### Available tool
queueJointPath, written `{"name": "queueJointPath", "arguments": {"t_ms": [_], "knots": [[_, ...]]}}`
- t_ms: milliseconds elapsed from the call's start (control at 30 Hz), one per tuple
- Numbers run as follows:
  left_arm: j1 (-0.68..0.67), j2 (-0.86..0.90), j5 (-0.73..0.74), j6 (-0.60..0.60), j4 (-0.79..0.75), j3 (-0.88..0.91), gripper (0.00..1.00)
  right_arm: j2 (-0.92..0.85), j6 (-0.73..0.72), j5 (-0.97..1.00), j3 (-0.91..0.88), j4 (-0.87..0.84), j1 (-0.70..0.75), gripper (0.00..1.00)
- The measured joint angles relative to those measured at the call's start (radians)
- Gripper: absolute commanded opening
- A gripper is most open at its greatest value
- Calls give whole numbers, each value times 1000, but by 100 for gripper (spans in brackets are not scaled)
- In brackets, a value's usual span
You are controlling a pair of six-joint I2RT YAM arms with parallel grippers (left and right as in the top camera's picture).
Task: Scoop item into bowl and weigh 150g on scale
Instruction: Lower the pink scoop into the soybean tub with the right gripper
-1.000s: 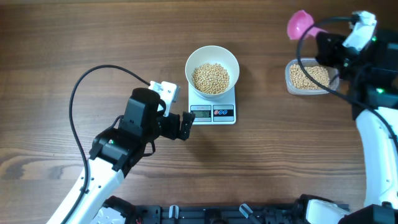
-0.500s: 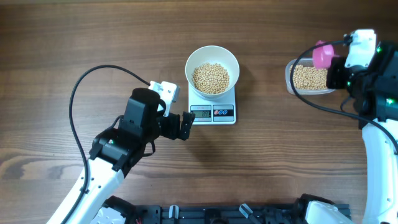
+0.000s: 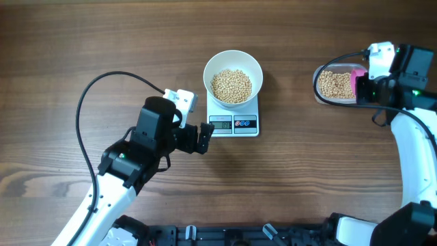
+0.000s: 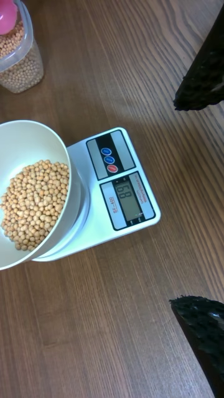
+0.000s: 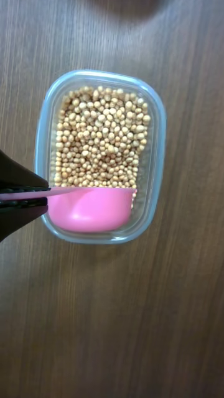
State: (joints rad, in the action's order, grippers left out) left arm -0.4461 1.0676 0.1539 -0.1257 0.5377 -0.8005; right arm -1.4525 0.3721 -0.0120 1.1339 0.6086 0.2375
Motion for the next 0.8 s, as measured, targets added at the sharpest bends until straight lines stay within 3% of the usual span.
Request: {"name": "queueJointPath", "arguments": {"t_ms": [467, 800], "knots": [[0, 0, 0, 0, 0, 0, 100, -101, -15, 114, 0, -22, -102, 4], [0, 0, 0, 0, 0, 0, 100, -105, -65, -72, 0, -3, -103, 4]]}}
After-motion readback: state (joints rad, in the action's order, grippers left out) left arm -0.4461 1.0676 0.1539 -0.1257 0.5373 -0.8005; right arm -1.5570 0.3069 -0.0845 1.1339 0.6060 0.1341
